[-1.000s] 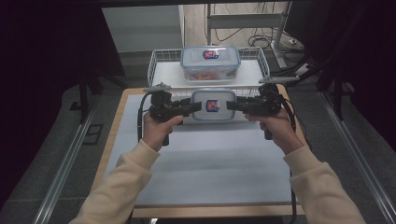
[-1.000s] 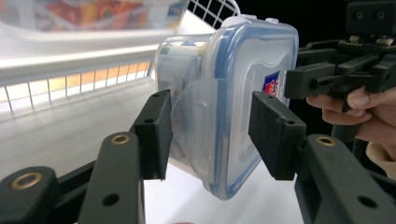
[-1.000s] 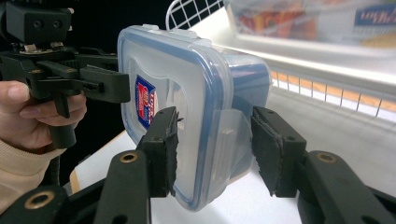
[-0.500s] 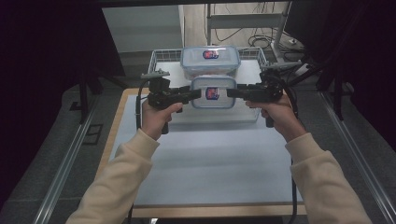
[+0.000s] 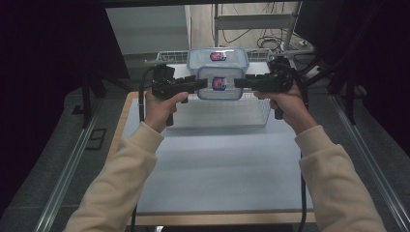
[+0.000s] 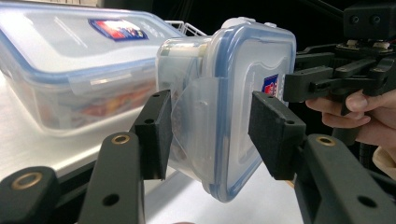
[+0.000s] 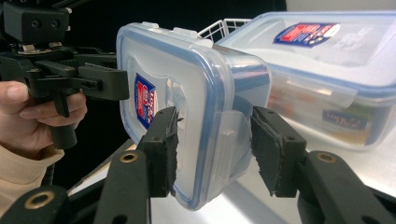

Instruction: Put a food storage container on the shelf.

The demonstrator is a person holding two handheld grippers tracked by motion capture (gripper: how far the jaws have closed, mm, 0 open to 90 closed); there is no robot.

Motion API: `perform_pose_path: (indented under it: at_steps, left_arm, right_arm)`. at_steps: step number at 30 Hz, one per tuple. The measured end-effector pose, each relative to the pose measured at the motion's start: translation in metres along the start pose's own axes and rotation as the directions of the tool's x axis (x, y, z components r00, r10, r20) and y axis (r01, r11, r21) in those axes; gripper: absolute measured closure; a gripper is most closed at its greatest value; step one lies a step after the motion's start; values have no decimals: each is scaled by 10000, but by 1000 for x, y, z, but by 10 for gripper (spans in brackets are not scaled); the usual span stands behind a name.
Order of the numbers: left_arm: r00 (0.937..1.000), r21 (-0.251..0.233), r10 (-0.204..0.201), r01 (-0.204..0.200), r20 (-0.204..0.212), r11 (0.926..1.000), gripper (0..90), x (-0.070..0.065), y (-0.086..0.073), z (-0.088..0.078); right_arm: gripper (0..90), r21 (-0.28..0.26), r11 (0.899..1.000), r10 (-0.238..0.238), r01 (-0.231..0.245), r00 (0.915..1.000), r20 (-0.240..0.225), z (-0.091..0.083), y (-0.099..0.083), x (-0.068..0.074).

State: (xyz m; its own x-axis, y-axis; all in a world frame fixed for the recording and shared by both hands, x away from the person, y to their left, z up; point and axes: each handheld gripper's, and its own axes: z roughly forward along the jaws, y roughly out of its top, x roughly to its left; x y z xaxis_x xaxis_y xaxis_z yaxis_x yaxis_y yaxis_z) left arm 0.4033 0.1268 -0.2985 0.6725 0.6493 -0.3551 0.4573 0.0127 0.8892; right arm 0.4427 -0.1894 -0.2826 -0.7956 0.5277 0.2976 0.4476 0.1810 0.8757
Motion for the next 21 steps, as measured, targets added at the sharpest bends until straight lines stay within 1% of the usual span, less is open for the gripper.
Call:
perform_pose_path:
  at_steps: [2, 7, 12, 13, 16, 21]
  left_arm:
    - [10000, 27, -39, 39, -27, 10000, 507, 1, 4, 1]
    - [10000, 44, 17, -17, -58, 10000, 507, 6, 17, 4]
    - [10000, -81, 68, -68, -68, 9999, 507, 12, 33, 5]
    - [10000, -91, 4, -4, -73, 10000, 507, 13, 35, 5]
    - [10000, -144, 10, -11, -88, 9999, 507, 18, 42, 6]
    - [9998, -297, -200, 198, -55, 9994, 507, 26, 50, 10]
  right_arm:
    - [524, -10, 10000, -22, 22, 10000, -11, 1, 4, -2]
    - [524, -33, 10000, 30, -30, 10000, -29, 3, 15, -8]
    - [524, -157, 9999, 39, -40, 10000, -40, 7, 30, -13]
    - [524, -154, 9999, 72, -74, 9999, -71, 7, 33, -14]
    - [524, -116, 9999, 117, -118, 9999, -95, 10, 41, -17]
    - [524, 29, 10000, 7, -7, 10000, -49, 15, 56, -23]
